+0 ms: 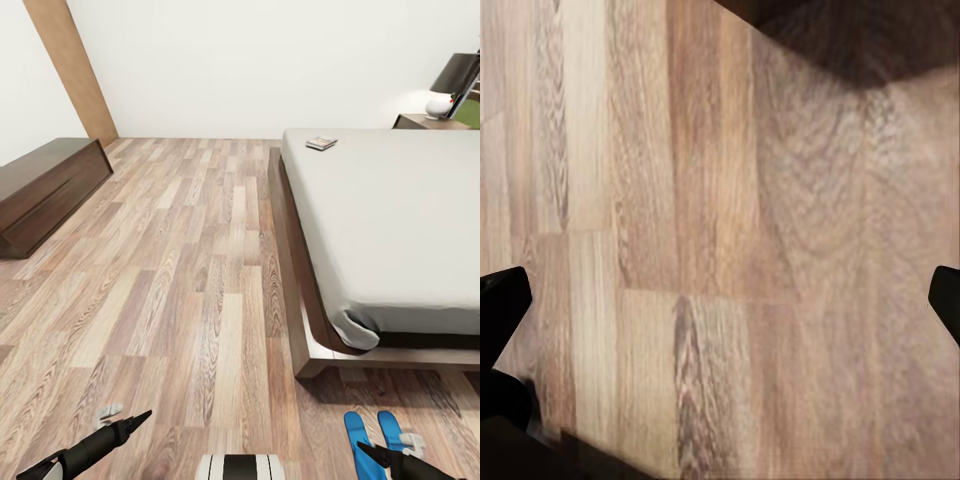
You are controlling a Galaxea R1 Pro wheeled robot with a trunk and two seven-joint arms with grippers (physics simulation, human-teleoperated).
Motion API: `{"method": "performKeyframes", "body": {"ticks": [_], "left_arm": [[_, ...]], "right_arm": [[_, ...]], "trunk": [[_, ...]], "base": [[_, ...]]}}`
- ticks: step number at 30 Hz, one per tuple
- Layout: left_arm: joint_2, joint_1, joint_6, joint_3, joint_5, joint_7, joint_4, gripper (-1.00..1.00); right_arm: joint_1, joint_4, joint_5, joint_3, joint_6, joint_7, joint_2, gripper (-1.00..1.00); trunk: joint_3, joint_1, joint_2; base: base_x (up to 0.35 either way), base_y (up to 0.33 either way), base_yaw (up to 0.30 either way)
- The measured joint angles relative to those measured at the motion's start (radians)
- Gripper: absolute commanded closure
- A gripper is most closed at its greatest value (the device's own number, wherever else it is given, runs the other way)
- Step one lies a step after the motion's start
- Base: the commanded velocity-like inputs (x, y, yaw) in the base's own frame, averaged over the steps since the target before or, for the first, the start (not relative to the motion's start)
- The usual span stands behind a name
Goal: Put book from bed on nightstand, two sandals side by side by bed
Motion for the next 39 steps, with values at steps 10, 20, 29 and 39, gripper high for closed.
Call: {"method": "performKeyframes", "body": {"ticks": [10,20,29,39], "left_arm": [[-0.001,0.001,0.0,-0.001,-0.001,0.0,0.0,-1.0],[-0.041,0.001,-0.02,-0.008,-0.026,0.105,0.0,-1.0],[-0.123,0.002,-0.109,-0.016,-0.136,0.241,0.14,-1.0],[-0.158,0.001,-0.225,-0.013,-0.19,0.256,0.185,-1.0]], "right_arm": [[0.0,0.0,0.004,0.0,0.0,-0.007,0.01,-1.0],[0.001,0.0,0.005,0.003,-0.017,-0.077,0.106,-1.0],[0.0,-0.001,0.02,0.009,-0.052,-0.337,0.207,-1.0],[0.0,-0.002,0.027,0.01,-0.054,-0.362,0.214,-1.0]], "trunk": [[0.039,-0.005,0.002],[0.077,-0.009,0.005],[0.112,-0.013,0.007],[0.151,-0.018,0.009]], "base": [[0.0,0.0,0.0],[0.0,0.0,0.0],[0.0,0.0,0.0],[0.0,0.0,0.0]]}}
